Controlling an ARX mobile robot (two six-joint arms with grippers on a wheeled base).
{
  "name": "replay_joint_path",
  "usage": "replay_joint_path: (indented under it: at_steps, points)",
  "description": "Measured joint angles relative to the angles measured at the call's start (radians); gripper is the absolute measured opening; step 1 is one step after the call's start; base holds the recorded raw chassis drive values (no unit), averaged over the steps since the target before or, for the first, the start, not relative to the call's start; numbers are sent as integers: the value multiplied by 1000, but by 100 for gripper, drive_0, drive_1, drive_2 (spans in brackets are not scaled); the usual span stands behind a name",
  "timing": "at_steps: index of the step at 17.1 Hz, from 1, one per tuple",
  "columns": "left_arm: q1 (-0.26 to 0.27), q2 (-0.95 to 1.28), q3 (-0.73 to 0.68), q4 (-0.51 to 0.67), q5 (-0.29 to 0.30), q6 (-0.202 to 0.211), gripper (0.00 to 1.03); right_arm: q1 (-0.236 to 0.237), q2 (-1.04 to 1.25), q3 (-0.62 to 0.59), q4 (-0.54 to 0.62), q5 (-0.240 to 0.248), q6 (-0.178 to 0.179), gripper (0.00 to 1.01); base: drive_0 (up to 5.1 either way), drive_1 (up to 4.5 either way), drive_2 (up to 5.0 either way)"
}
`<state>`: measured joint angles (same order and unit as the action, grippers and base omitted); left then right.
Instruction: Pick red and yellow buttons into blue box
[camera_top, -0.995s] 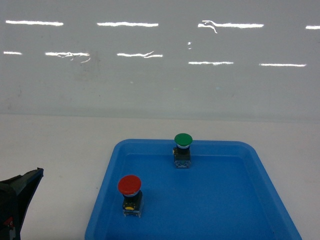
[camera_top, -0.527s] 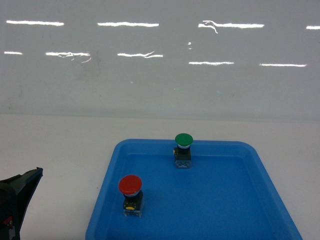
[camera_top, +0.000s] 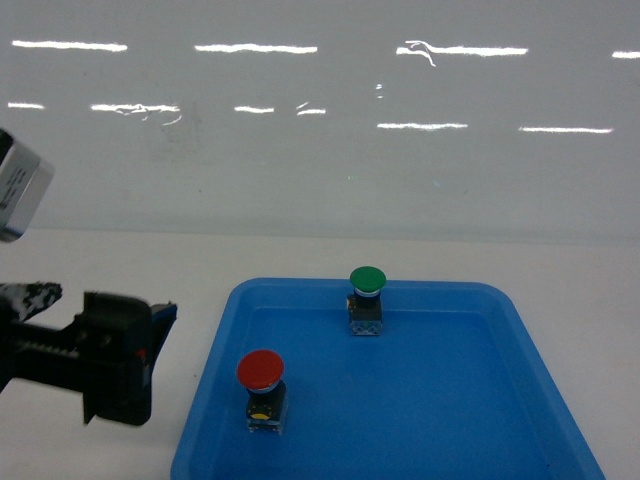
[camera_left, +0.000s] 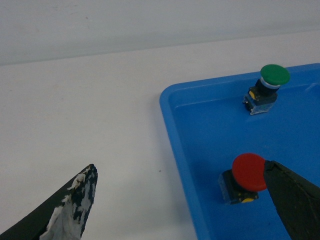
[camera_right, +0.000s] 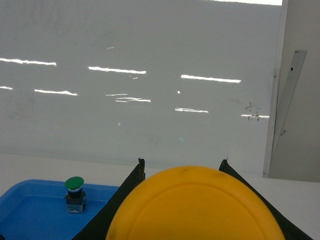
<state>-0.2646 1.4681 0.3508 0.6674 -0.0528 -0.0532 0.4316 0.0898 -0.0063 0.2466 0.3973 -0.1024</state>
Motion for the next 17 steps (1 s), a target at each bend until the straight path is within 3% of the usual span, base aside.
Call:
replay_joint_path:
  at_steps: [7, 12, 17]
  points:
    - [-103, 274, 278, -188, 104, -82, 98, 0, 0, 0, 0, 0, 0, 39, 0, 0, 0]
    - [-129, 426, 386, -210, 119, -74, 98, 0, 0, 0, 0, 0, -1, 39, 0, 0, 0]
    - [-120, 554, 418, -188, 120, -51, 98, 0, 0, 0, 0, 0, -3, 39, 0, 0, 0]
